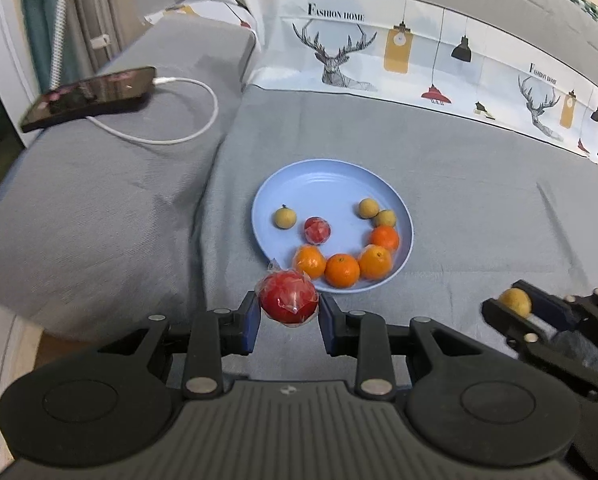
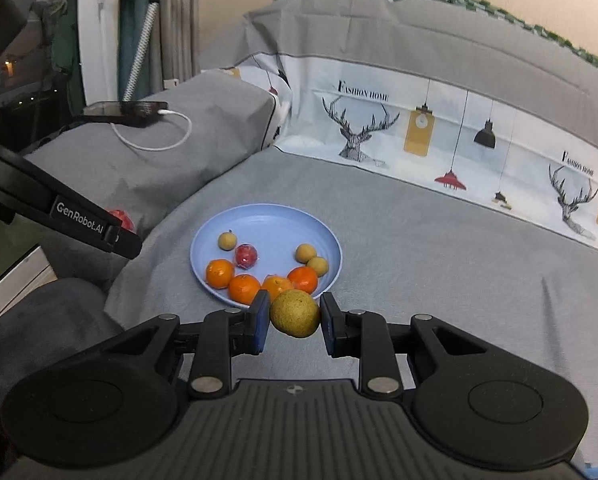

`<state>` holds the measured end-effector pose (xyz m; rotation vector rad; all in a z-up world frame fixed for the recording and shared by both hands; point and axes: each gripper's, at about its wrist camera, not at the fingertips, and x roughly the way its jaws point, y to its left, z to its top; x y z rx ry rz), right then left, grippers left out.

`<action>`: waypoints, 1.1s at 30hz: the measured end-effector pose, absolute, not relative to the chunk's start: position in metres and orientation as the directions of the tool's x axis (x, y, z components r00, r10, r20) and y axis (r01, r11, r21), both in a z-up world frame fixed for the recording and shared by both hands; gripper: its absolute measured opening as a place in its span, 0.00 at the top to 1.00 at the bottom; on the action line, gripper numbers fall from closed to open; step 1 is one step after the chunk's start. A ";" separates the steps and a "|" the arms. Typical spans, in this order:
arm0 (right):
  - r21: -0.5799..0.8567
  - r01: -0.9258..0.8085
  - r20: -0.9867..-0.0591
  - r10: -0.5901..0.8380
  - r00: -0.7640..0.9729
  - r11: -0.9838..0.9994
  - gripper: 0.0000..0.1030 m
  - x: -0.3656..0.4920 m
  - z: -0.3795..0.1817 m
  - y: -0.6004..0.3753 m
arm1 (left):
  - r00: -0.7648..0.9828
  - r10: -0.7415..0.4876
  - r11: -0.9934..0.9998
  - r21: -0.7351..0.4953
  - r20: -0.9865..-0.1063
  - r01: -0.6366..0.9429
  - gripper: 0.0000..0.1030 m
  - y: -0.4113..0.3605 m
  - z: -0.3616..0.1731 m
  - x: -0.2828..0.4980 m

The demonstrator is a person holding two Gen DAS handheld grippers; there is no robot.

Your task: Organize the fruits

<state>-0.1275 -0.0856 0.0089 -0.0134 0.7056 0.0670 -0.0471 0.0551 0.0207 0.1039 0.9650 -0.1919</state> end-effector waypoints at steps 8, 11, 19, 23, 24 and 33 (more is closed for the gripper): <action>0.037 -0.074 -0.698 0.079 0.712 0.997 0.73 -0.063 -0.027 -0.083 | 0.520 -0.095 0.975 0.026 -0.849 0.221 0.66 0.035 -0.009 0.016; 0.062 -0.074 -0.712 0.096 0.695 0.995 0.73 -0.037 -0.041 -0.086 | 0.513 -0.097 0.974 0.026 -0.853 0.227 0.66 0.031 -0.020 0.038; 0.034 -0.105 -0.733 0.096 0.673 0.994 0.73 0.020 -0.074 -0.085 | 0.501 -0.069 0.967 0.064 -0.863 0.245 0.66 0.010 -0.054 0.089; 0.047 -0.132 -0.760 0.122 0.638 0.990 0.72 0.038 -0.088 -0.086 | 0.509 -0.060 0.965 0.081 -0.859 0.251 0.59 0.005 -0.065 0.100; 0.055 -0.148 -0.767 0.137 0.627 0.987 0.58 0.040 -0.090 -0.086 | 0.518 -0.061 0.963 0.086 -0.853 0.256 0.36 0.005 -0.065 0.099; 0.035 -0.092 -0.764 0.086 0.640 0.995 0.01 -0.006 -0.063 -0.095 | 0.540 -0.075 0.964 0.077 -0.838 0.253 0.00 0.019 -0.038 0.053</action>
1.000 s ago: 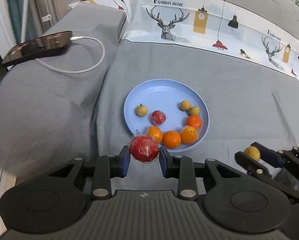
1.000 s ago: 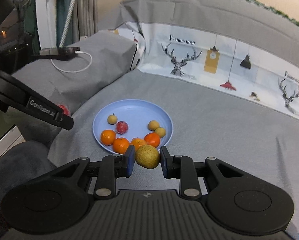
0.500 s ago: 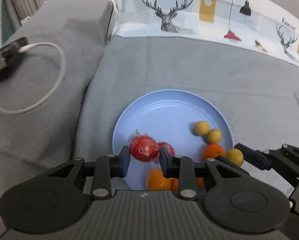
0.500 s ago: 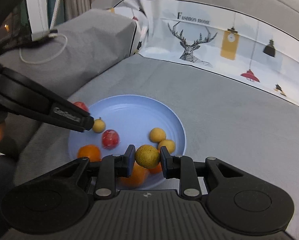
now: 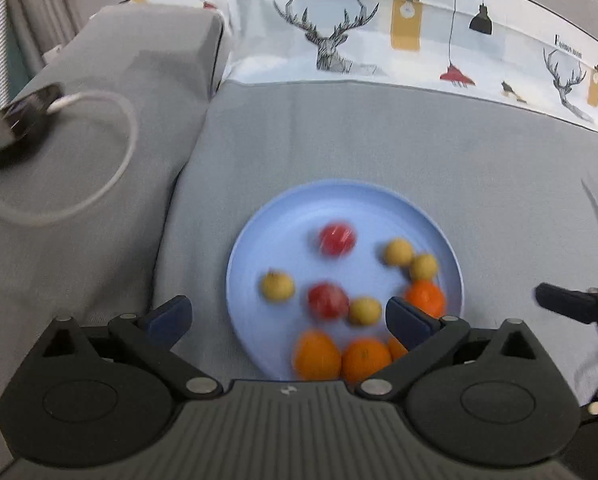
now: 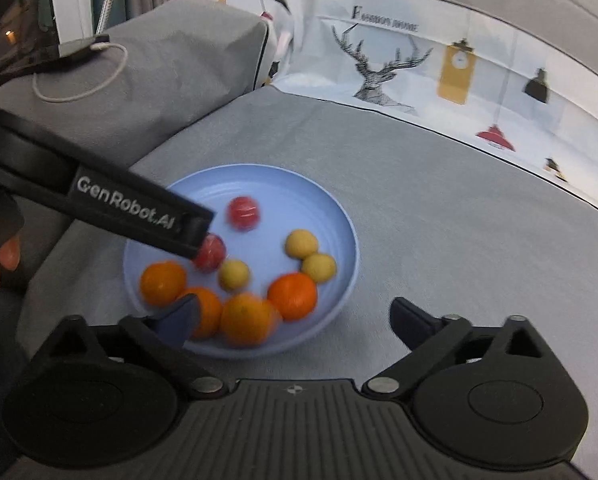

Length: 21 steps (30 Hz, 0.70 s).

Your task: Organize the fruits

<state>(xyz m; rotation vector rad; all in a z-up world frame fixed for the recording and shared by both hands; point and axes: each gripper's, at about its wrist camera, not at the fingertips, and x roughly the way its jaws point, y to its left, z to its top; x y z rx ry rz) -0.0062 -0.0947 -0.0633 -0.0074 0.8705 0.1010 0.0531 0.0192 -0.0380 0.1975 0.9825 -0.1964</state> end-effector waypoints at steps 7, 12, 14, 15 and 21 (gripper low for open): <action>0.050 -0.017 -0.770 0.049 0.636 0.999 0.01 -0.061 -0.042 -0.095 | 0.562 -0.056 0.965 0.100 -0.825 0.242 0.00 0.028 -0.007 -0.012; 0.005 -0.005 -0.740 0.006 0.673 1.000 0.01 -0.088 -0.027 -0.091 | 0.582 -0.018 0.970 0.127 -0.813 0.208 0.00 0.033 0.003 -0.040; 0.006 0.006 -0.729 0.000 0.684 1.000 0.01 -0.093 -0.021 -0.093 | 0.577 -0.015 0.974 0.119 -0.816 0.194 0.00 0.037 0.005 -0.046; 0.012 0.009 -0.723 0.002 0.691 1.000 0.01 -0.096 -0.018 -0.093 | 0.576 -0.012 0.975 0.117 -0.817 0.187 0.00 0.038 0.005 -0.048; 0.000 0.012 -0.695 -0.009 0.719 1.000 0.01 -0.108 -0.003 -0.093 | 0.585 0.004 0.978 0.125 -0.811 0.167 0.00 0.041 0.011 -0.059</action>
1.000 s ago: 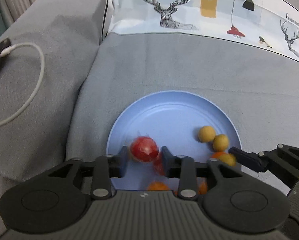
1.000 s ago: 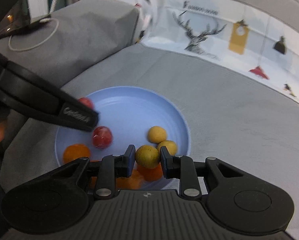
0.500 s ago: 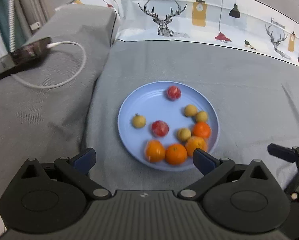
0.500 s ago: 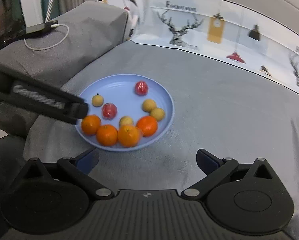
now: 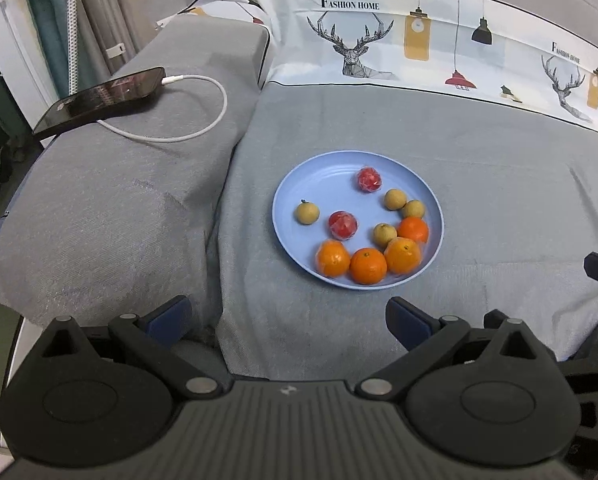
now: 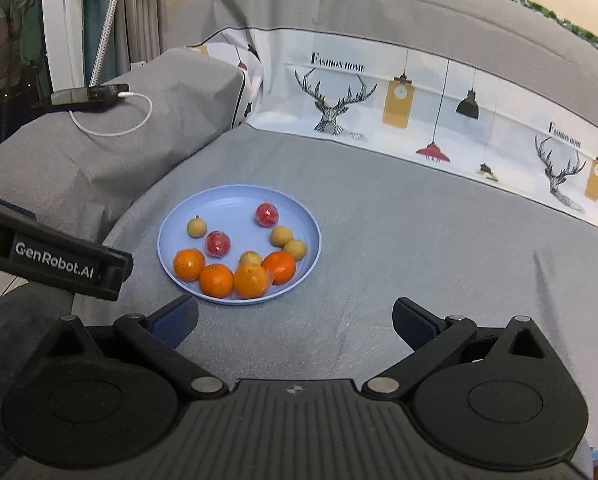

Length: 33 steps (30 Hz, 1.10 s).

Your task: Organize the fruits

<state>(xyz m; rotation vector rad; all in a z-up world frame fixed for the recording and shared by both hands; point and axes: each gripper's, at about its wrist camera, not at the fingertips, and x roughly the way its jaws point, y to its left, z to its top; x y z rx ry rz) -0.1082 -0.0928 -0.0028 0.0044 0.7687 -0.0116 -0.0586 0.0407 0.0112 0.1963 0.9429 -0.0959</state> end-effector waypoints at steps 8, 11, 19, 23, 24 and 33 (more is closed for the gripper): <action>-0.001 0.023 -0.670 -0.017 0.742 1.000 0.01 -0.115 0.009 -0.093 | 0.607 0.010 0.974 0.145 -0.795 0.174 0.00 0.038 0.019 -0.067; -0.003 0.025 -0.667 -0.020 0.744 1.000 0.01 -0.116 0.010 -0.093 | 0.607 0.007 0.975 0.141 -0.795 0.174 0.00 0.039 0.019 -0.067; -0.007 0.022 -0.669 -0.021 0.743 1.000 0.01 -0.116 0.009 -0.092 | 0.606 0.007 0.974 0.142 -0.795 0.176 0.00 0.039 0.018 -0.066; -0.008 0.023 -0.672 -0.022 0.740 1.000 0.01 -0.115 0.008 -0.092 | 0.602 0.008 0.974 0.144 -0.798 0.177 0.00 0.039 0.016 -0.066; -0.007 0.022 -0.673 -0.021 0.739 1.000 0.01 -0.115 0.008 -0.092 | 0.601 0.008 0.973 0.144 -0.799 0.178 0.00 0.039 0.015 -0.065; -0.007 0.012 -0.680 -0.014 0.733 1.000 0.01 -0.111 0.005 -0.091 | 0.591 0.003 0.973 0.139 -0.806 0.185 0.00 0.040 0.012 -0.062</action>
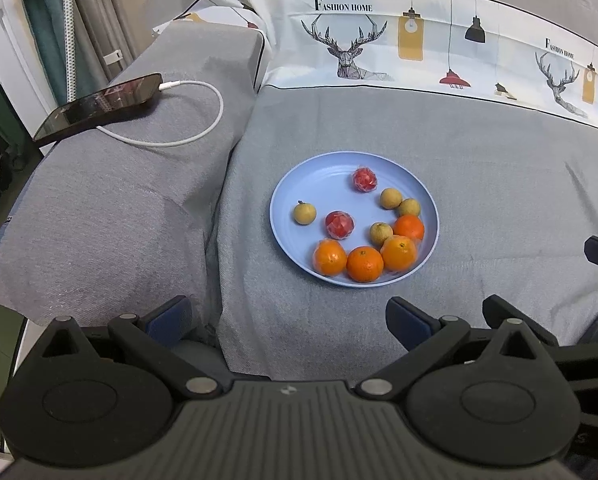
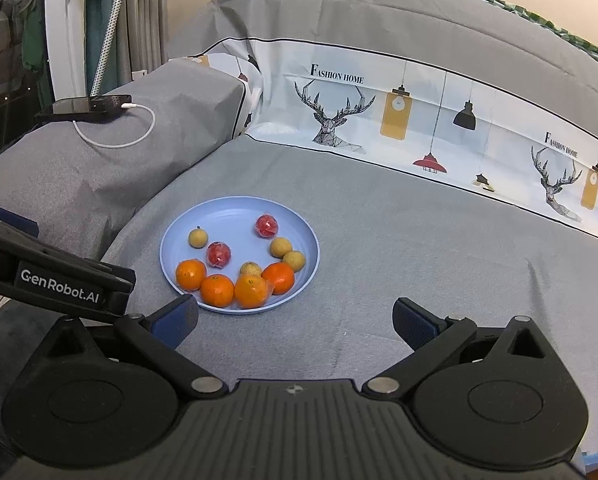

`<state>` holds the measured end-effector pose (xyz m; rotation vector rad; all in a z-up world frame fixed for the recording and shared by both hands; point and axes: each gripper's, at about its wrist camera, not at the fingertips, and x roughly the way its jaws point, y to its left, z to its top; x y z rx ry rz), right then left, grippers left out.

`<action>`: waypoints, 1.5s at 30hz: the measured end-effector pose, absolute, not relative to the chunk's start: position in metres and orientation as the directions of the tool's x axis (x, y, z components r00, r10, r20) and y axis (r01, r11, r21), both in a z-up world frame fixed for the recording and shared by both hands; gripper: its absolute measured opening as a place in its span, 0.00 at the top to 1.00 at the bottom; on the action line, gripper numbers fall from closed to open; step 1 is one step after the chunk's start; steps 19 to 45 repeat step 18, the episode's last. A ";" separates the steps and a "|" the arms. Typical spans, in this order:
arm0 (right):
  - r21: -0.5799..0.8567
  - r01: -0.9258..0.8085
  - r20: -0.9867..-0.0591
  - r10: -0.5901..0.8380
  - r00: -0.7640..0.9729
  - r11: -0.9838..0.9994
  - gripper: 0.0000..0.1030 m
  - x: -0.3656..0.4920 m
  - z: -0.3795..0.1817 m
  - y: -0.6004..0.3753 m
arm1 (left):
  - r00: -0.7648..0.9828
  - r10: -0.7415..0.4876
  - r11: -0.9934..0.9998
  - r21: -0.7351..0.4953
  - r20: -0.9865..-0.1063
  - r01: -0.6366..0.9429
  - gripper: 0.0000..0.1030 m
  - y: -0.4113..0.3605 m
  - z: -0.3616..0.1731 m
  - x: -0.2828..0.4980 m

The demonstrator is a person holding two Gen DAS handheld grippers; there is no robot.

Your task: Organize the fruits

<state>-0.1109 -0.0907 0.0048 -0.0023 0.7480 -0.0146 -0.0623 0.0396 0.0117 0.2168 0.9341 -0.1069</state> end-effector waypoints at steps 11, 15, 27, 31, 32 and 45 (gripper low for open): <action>-0.005 0.000 -0.689 -0.004 0.725 1.000 0.01 -0.106 0.003 -0.090 | 0.571 0.013 0.975 0.137 -0.821 0.175 0.00 0.042 0.007 -0.057; -0.005 -0.001 -0.688 -0.003 0.725 1.000 0.01 -0.105 0.002 -0.090 | 0.578 0.018 0.977 0.137 -0.816 0.163 0.00 0.044 0.006 -0.055; -0.005 0.000 -0.688 -0.003 0.726 1.000 0.01 -0.105 0.002 -0.090 | 0.587 0.034 0.976 0.153 -0.809 0.155 0.00 0.044 0.006 -0.055; -0.005 0.000 -0.688 -0.003 0.726 1.000 0.01 -0.105 0.002 -0.090 | 0.587 0.034 0.976 0.153 -0.809 0.155 0.00 0.044 0.006 -0.055; -0.005 0.000 -0.688 -0.003 0.726 1.000 0.01 -0.105 0.002 -0.090 | 0.587 0.034 0.976 0.153 -0.809 0.155 0.00 0.044 0.006 -0.055; -0.005 0.000 -0.688 -0.003 0.726 1.000 0.01 -0.105 0.002 -0.090 | 0.587 0.034 0.976 0.153 -0.809 0.155 0.00 0.044 0.006 -0.055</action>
